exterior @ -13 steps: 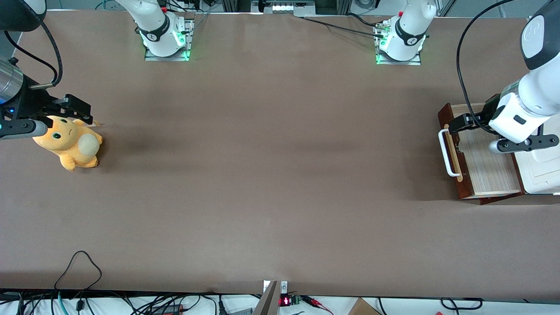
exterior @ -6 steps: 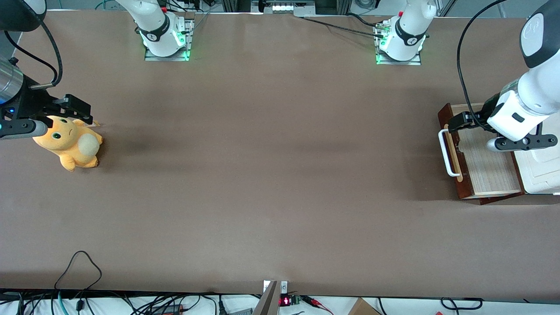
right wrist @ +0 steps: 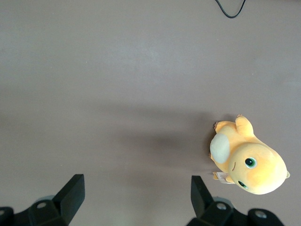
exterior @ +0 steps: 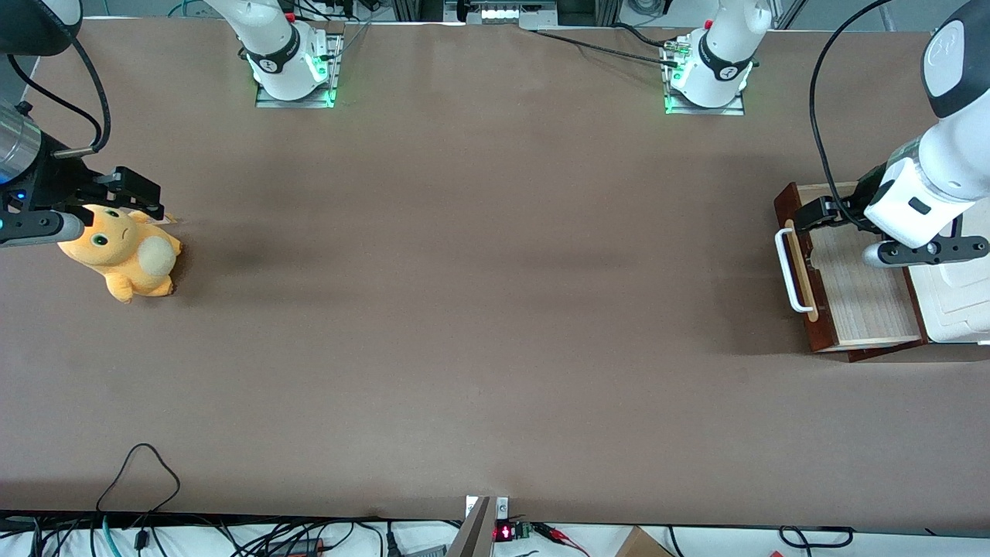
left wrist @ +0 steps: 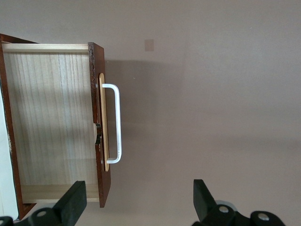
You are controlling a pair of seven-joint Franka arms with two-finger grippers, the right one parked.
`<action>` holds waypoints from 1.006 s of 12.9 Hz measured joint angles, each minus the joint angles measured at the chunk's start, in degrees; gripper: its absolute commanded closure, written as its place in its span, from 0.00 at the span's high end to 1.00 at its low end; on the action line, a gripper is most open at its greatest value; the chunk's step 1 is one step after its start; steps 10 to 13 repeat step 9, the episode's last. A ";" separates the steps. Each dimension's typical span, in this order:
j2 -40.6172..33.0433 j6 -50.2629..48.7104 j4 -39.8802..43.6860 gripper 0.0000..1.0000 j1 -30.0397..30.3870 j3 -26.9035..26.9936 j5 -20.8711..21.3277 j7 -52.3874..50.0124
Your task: Open lower drawer with left arm only
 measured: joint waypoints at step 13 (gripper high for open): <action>0.00 0.04 0.00 1.00 -0.04 0.04 2.15 1.62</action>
